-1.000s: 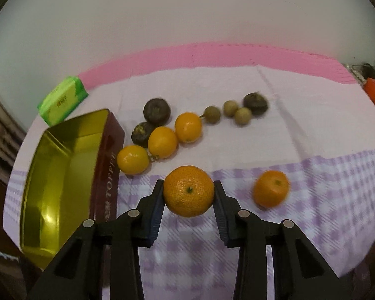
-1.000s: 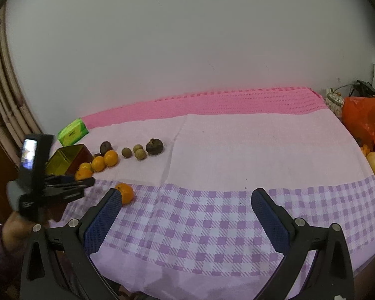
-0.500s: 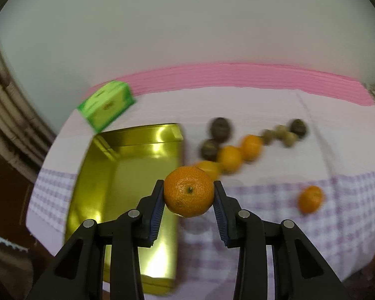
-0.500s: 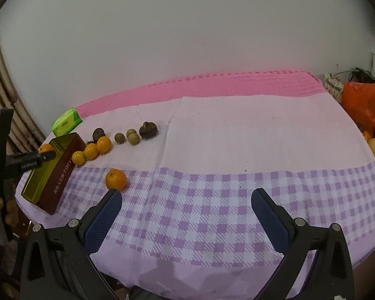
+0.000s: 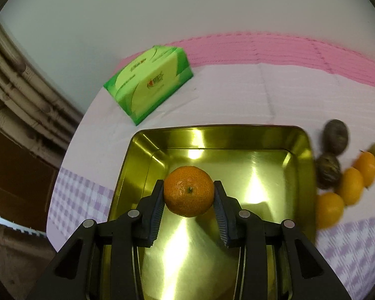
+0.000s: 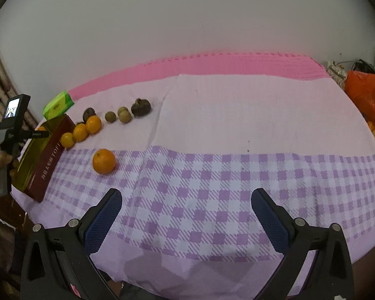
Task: Organize fruits
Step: 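Lower the orange into the gold tray and open the left gripper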
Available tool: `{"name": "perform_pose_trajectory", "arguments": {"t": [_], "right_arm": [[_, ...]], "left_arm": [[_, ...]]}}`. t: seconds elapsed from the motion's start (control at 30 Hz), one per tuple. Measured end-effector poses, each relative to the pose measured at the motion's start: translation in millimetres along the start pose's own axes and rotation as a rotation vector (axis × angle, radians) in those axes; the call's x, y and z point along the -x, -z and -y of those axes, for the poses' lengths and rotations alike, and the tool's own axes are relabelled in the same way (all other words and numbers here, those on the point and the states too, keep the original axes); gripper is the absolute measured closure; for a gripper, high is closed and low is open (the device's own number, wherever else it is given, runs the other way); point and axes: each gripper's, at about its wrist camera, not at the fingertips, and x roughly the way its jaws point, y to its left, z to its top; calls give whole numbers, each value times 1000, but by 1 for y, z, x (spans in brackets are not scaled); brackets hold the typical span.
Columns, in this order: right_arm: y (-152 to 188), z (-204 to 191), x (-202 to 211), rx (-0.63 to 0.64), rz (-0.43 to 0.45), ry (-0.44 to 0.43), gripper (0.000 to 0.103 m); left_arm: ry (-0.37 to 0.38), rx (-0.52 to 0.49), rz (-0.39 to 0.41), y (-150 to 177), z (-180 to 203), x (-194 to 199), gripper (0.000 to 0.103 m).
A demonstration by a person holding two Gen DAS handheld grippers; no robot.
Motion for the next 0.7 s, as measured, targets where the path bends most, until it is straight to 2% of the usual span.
{"name": "perform_pose_trajectory", "arguments": {"t": [0.23,0.4,0.47,0.57,0.7], "right_arm": [[2,1,-11,-3,-41,14,0],[1,-5,-11,20,-38,28,0],[-2,-9,-11,38,-38,27,0],[-10,-17,-12,88,-37,4,0],[-36,-28,-10,182,31,-83,0]], "left_arm": [[-15,-9,-28,-9,-8,-20,63],[-35,-11,-31,-13,-12,-30,61],[-46,-14,-39,-14,-13,-31,48],[-33,7,3,-12,-19,-16,39],[59,70,82,-1,-28,26,37]]}}
